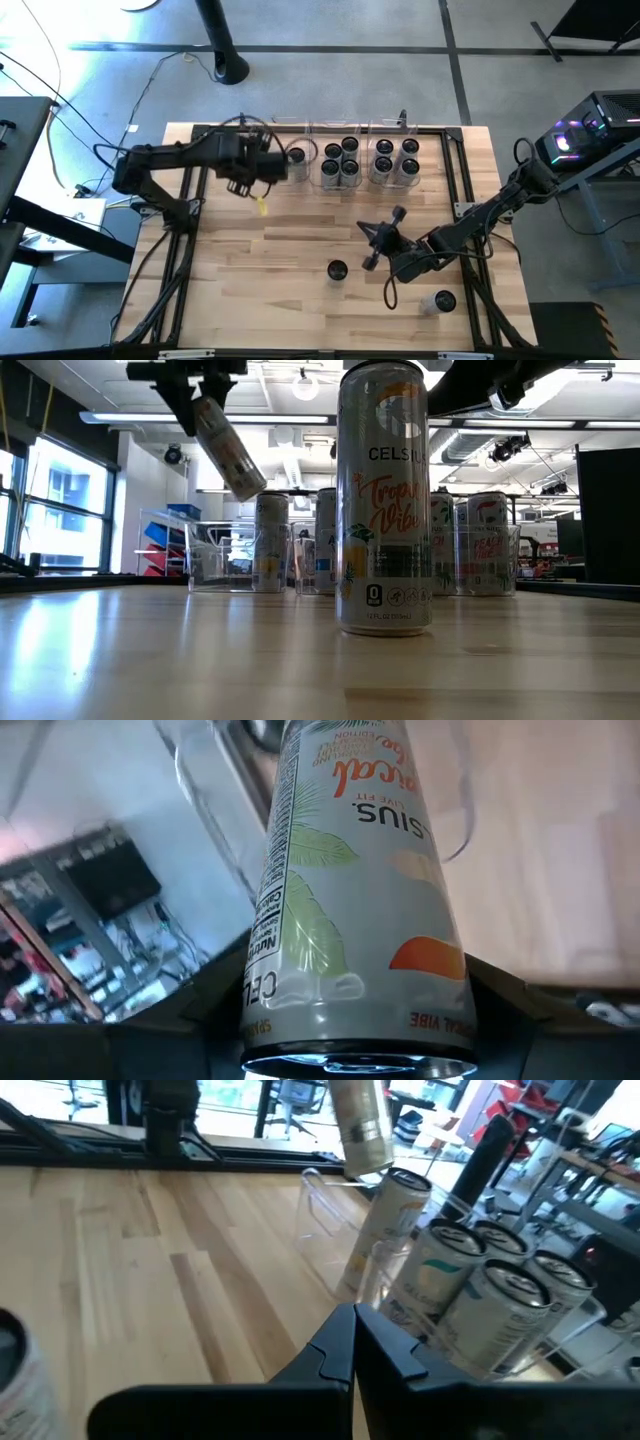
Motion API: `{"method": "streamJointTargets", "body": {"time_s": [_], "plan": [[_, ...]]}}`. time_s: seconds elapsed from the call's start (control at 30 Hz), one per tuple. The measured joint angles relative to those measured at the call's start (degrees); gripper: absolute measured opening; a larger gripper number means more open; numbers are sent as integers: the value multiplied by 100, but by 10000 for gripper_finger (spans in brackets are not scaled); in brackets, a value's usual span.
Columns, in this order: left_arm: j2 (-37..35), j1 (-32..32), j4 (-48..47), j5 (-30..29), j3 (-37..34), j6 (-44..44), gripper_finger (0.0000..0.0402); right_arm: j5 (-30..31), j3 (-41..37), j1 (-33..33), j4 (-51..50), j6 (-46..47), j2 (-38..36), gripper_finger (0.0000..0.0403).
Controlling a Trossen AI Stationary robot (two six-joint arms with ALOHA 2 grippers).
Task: Sort soda cans
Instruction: Put the bottom left white-yellow soda can into the left transparent bin
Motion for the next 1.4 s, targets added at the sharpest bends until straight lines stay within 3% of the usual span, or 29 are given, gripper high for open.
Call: {"method": "streamJointTargets", "body": {"time_s": [0.17, 0.4, 0.8, 1.1, 1.4], "plan": [[-18, 502, 8, -34, -139, 421, 243, -104, 0, 13, 0, 93, 0, 0], [-17, 824, 176, 173, -966, 1062, 243, -103, 0, 11, 11, 93, 2, 0], [-11, 1111, 1896, 121, -2079, 2552, 243, -129, 0, 11, 17, 137, 0, 0], [-6, 1214, 2827, 476, -2532, 3203, 246, -154, 0, 2, 184, 137, 0, 0], [353, 1204, 3015, 340, -2509, 3510, 249, -160, 0, -15, 398, 137, 1, 0]]}}
